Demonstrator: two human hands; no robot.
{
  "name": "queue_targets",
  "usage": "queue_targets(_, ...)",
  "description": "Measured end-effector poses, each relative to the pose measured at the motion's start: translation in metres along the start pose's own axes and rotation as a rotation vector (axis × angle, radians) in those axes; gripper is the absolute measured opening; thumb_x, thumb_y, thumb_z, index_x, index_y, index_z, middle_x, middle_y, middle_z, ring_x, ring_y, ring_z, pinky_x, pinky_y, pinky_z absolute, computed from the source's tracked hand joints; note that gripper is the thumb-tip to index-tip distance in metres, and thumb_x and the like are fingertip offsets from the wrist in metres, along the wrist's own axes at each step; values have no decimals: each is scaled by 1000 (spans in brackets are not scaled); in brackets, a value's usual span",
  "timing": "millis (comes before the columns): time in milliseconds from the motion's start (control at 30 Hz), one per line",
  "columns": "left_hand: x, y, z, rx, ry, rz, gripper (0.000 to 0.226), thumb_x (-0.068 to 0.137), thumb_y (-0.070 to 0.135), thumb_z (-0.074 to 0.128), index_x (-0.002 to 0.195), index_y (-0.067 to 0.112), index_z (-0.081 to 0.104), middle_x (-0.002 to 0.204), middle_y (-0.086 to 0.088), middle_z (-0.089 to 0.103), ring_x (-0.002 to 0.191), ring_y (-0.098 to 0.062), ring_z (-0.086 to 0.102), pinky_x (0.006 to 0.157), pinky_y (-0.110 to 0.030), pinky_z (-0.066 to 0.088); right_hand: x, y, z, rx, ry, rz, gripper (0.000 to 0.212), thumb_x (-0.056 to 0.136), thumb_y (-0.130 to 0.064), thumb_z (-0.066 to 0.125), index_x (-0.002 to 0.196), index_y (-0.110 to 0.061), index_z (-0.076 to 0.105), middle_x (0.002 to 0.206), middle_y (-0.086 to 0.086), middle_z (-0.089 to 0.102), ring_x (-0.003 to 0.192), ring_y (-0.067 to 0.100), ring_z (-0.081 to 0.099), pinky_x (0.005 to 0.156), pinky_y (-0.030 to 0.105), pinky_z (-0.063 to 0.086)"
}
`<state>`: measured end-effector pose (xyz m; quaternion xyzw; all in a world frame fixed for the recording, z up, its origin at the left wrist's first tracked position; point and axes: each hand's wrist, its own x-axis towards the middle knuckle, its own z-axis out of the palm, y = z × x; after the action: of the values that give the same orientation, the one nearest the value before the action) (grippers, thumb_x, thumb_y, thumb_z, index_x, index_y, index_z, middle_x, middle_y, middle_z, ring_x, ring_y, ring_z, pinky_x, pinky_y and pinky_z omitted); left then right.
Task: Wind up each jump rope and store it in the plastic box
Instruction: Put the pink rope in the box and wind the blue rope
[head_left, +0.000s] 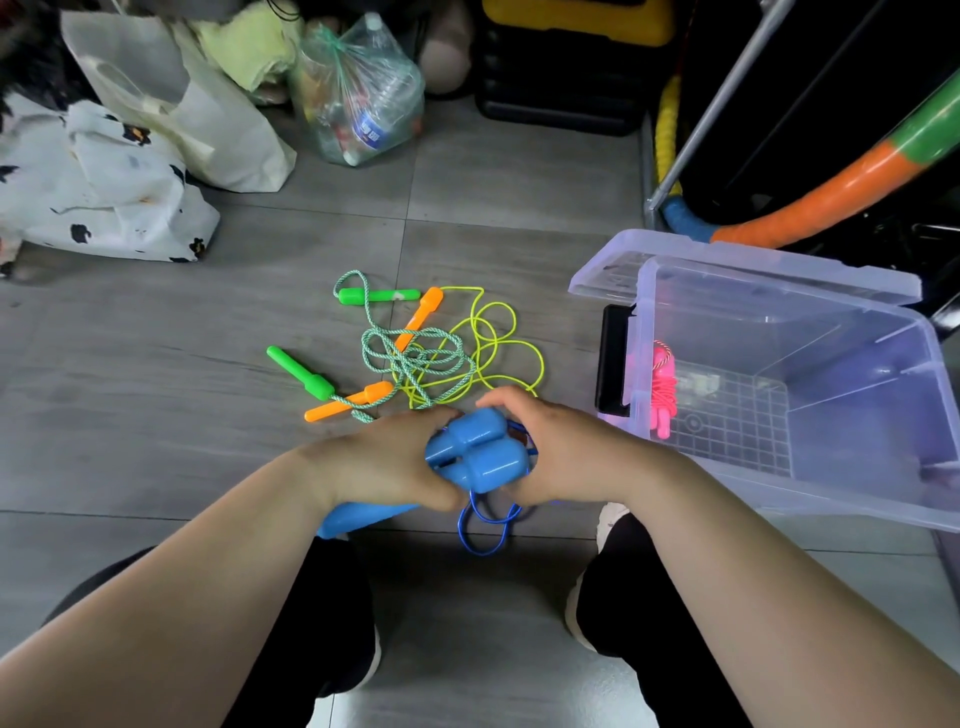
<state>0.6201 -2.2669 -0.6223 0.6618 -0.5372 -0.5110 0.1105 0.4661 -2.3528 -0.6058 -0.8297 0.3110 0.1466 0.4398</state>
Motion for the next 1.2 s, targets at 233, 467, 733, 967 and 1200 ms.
queue_targets(233,-2,-5,-8,-123,-107,-93,55,41,55,68,87,36,44,84,9,56,69,0,57,61,-18,44,6,10,-4,-155,313,41,37,78,-7,57,110,-22,48,101,1,64,93,26,59,72,31,44)
queue_targets(467,-6,-10,-8,-392,-168,-75,19,59,37,66,67,22,59,44,11,57,40,1,48,44,-14,36,5,17,-12,-45,403,46,33,76,-5,60,105,-18,52,86,-5,54,86,25,56,69,31,40)
queue_targets(733,-12,-5,-7,-798,-383,-39,40,61,44,74,92,22,62,76,-2,75,62,-18,70,55,-25,56,0,15,-17,69,371,13,54,78,5,51,125,-19,46,103,-8,45,73,2,46,67,3,33)
queue_targets(967,-12,-12,-9,-826,-398,-55,83,28,59,83,94,16,58,65,-5,70,50,-16,64,43,-24,51,0,15,-19,75,410,32,50,75,8,54,120,-14,51,109,-6,48,84,6,49,82,20,40)
queue_targets(1200,-15,-10,-12,-671,-445,-50,83,25,61,83,82,9,52,52,4,59,43,-8,53,37,-16,41,1,26,-22,19,457,91,31,75,1,57,95,-21,65,78,-12,59,77,13,52,71,27,42)
